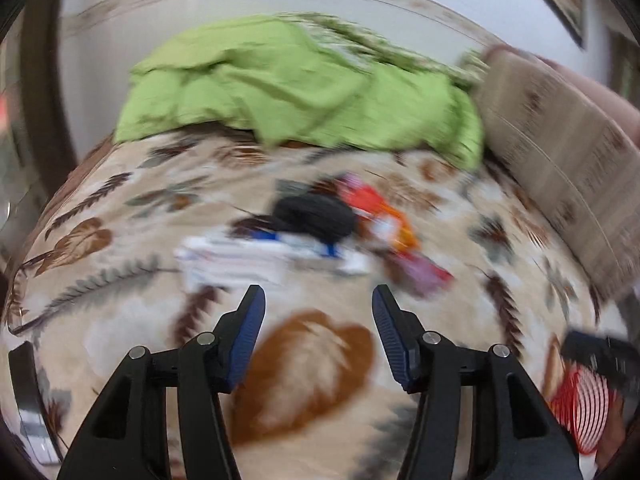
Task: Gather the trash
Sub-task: 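Move both open tools back over the bed, then grasp the white medicine box with the left tool and lift it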
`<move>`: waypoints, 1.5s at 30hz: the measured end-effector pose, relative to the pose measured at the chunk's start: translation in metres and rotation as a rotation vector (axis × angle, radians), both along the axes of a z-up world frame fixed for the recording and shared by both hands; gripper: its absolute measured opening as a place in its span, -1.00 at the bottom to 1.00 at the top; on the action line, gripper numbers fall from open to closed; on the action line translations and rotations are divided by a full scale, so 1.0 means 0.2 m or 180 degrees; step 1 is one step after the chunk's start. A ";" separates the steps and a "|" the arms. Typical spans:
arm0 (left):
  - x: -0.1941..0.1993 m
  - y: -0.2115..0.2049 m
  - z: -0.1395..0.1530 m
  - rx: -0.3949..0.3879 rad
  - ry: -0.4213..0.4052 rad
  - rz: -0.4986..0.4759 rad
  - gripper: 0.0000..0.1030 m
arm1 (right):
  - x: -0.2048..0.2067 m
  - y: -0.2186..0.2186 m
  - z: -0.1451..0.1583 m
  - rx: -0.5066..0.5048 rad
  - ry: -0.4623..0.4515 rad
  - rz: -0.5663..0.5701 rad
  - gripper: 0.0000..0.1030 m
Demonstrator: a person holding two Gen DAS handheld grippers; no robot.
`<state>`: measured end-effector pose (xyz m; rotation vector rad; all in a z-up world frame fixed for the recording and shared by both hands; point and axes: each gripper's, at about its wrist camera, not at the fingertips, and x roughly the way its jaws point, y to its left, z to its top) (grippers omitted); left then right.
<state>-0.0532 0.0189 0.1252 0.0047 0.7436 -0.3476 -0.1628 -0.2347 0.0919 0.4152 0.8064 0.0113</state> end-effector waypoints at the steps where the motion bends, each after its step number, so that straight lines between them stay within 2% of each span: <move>1: 0.08 0.07 0.00 -0.0052 0.0029 0.0109 0.07 | 0.01 0.02 0.00 -0.0011 0.0010 0.0018 0.16; 5: 0.37 0.24 -0.06 -0.0271 0.0213 0.0309 0.15 | 0.06 0.05 -0.03 -0.0012 0.0084 0.0063 0.16; 9: 0.65 0.32 -0.20 -0.0432 0.0461 0.0404 0.15 | 0.09 0.05 -0.05 -0.0041 0.0150 0.0039 0.16; 13: 0.82 0.35 -0.34 -0.0624 0.0788 0.0308 0.15 | 0.10 0.03 -0.07 -0.0045 0.0201 -0.0006 0.16; 16: 0.77 0.34 -0.38 -0.0747 0.0883 0.0086 0.15 | 0.11 0.01 -0.08 -0.0054 0.0215 -0.0036 0.16; 19: 0.62 0.28 -0.39 -0.0759 0.0963 -0.0262 0.15 | 0.12 -0.02 -0.09 -0.0043 0.0233 -0.0068 0.16; 22: 0.38 0.15 -0.39 -0.0567 0.0998 -0.0743 0.15 | 0.14 -0.04 -0.12 -0.0012 0.0259 -0.0082 0.16; 26: 0.16 0.04 -0.35 -0.0321 0.0799 -0.1123 0.16 | 0.16 -0.04 -0.13 0.0002 0.0270 -0.0061 0.16; 28: 0.13 0.01 -0.32 -0.0079 0.0572 -0.1061 0.31 | 0.17 -0.03 -0.13 0.0005 0.0259 -0.0044 0.16; 30: 0.15 -0.01 -0.30 0.0058 0.0452 -0.0991 0.38 | 0.17 -0.02 -0.13 -0.0005 0.0246 -0.0025 0.16; 33: 0.27 -0.01 -0.29 -0.0001 0.0458 -0.0905 0.45 | 0.16 -0.02 -0.12 -0.0006 0.0228 -0.0019 0.16; 36: 0.43 -0.03 -0.33 0.0023 0.0581 -0.0873 0.47 | 0.15 -0.03 -0.13 0.0009 0.0239 -0.0055 0.16; 39: 0.54 -0.04 -0.42 0.0004 0.0943 -0.0854 0.47 | 0.15 -0.05 -0.14 0.0061 0.0261 -0.0083 0.16; 41: 0.53 -0.03 -0.44 -0.0013 0.1041 -0.0906 0.47 | 0.15 -0.06 -0.14 0.0044 0.0253 -0.0084 0.16; 45: 0.38 -0.06 -0.42 -0.0020 0.1001 -0.1155 0.47 | 0.16 -0.09 -0.14 0.0028 0.0249 -0.0105 0.16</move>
